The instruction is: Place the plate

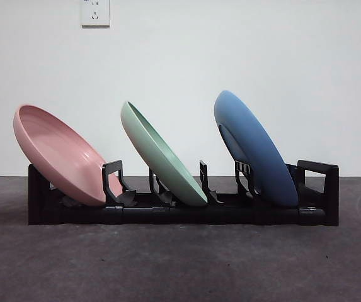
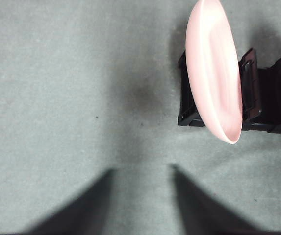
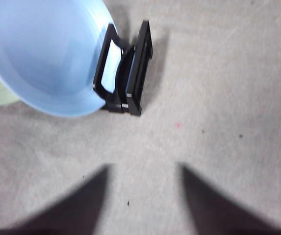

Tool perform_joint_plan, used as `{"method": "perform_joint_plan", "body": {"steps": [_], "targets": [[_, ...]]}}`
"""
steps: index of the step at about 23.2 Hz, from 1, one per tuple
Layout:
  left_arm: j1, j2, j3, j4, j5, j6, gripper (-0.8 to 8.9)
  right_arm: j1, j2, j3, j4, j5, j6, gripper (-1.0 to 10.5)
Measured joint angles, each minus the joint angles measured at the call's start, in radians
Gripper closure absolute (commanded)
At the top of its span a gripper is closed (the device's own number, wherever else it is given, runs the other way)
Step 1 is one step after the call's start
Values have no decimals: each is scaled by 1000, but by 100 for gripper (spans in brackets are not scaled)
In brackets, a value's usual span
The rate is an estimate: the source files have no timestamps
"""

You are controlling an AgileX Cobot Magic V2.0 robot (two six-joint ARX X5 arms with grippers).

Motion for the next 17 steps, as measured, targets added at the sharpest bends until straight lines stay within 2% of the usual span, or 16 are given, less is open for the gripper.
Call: {"method": "perform_joint_plan", "body": {"steps": [4, 7, 12, 17], "targets": [[0, 0, 0, 0, 0, 3, 469, 3, 6, 21, -46, 0, -1, 603], [0, 0, 0, 0, 0, 3, 469, 27, 58, 101, -84, 0, -1, 608], [0, 0, 0, 0, 0, -5, 469, 120, 302, 330, -223, 0, 0, 607], [0, 0, 0, 0, 0, -5, 469, 228, 522, 518, -248, 0, 40, 608]]}}
